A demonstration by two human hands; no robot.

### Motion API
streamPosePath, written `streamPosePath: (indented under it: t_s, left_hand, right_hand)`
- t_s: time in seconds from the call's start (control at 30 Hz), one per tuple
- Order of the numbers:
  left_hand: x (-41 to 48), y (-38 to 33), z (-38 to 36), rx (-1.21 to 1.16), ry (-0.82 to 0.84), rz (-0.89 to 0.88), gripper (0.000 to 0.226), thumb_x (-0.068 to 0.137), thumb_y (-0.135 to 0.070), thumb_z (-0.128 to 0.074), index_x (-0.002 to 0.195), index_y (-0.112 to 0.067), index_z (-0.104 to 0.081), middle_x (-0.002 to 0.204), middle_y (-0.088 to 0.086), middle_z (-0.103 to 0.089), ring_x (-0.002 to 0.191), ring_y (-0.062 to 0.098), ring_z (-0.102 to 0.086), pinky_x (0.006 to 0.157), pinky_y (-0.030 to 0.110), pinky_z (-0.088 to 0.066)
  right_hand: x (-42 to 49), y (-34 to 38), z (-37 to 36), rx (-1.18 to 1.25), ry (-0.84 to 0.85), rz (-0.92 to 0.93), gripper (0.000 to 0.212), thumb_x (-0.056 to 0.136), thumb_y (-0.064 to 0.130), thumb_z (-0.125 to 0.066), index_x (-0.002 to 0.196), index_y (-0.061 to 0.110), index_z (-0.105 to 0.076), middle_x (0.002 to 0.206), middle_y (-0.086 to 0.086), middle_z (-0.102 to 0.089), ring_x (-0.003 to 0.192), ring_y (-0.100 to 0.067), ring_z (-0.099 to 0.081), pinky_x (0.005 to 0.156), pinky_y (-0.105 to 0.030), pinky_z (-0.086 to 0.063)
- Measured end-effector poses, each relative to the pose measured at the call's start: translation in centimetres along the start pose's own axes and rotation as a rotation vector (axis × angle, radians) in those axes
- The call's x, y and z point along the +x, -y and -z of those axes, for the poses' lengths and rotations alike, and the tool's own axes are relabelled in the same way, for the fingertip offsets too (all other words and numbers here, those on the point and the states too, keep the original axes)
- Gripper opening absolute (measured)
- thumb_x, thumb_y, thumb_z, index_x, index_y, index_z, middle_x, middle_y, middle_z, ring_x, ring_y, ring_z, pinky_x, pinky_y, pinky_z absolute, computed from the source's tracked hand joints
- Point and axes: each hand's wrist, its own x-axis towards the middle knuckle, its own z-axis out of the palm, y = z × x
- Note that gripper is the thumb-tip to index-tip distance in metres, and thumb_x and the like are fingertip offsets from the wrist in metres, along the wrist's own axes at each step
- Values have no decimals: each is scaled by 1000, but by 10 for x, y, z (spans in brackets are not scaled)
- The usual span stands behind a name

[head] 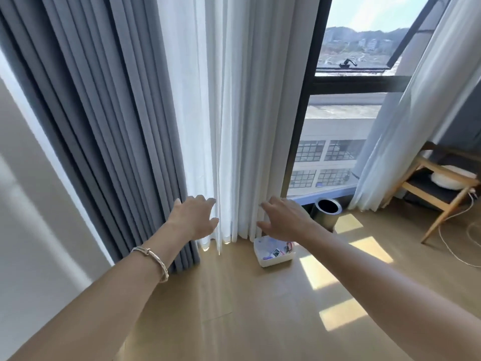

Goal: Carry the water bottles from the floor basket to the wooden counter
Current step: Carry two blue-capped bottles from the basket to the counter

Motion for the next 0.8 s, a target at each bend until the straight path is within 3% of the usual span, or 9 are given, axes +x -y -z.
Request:
streamPosePath:
  t_s: [0.1,0.37,0.53,0.8]
  left_hand:
    - [38,-33,-13,22,50,-67,55,97,-41,-38,148,-22,-28,143,4,-42,131,26,-38,111,47,-25]
    - [137,-135,-26,30,114,-130,55,96,-40,-41,147,-23,-28,144,4,-41,133,26,-37,111,45,-25]
    - [184,-198,-26,7,149,-139,56,97,-40,-41,148,-24,-26,143,3,-42,133,25,-38,108,40,-31]
    - [246,-238,-25,23,226,-92,50,97,-38,-42,144,-23,-33,139,2,-46,128,25,-43,99,39,-37]
  right_hand:
    - [2,-47,-20,2,33,-84,50,94,47,-46,130,13,-48,125,-9,-54,110,-26,-55,92,-36,-44]
    - [35,-181,-55,33,114,-181,56,94,48,-47,139,15,-41,137,-11,-46,122,-28,-49,101,-41,-42]
    - [59,-264,-61,51,142,-203,52,95,44,-48,139,17,-40,136,-10,-47,120,-27,-51,93,-38,-44]
    - [94,-329,-78,89,202,-216,55,96,44,-46,144,19,-34,145,-10,-40,125,-27,-48,93,-38,-45]
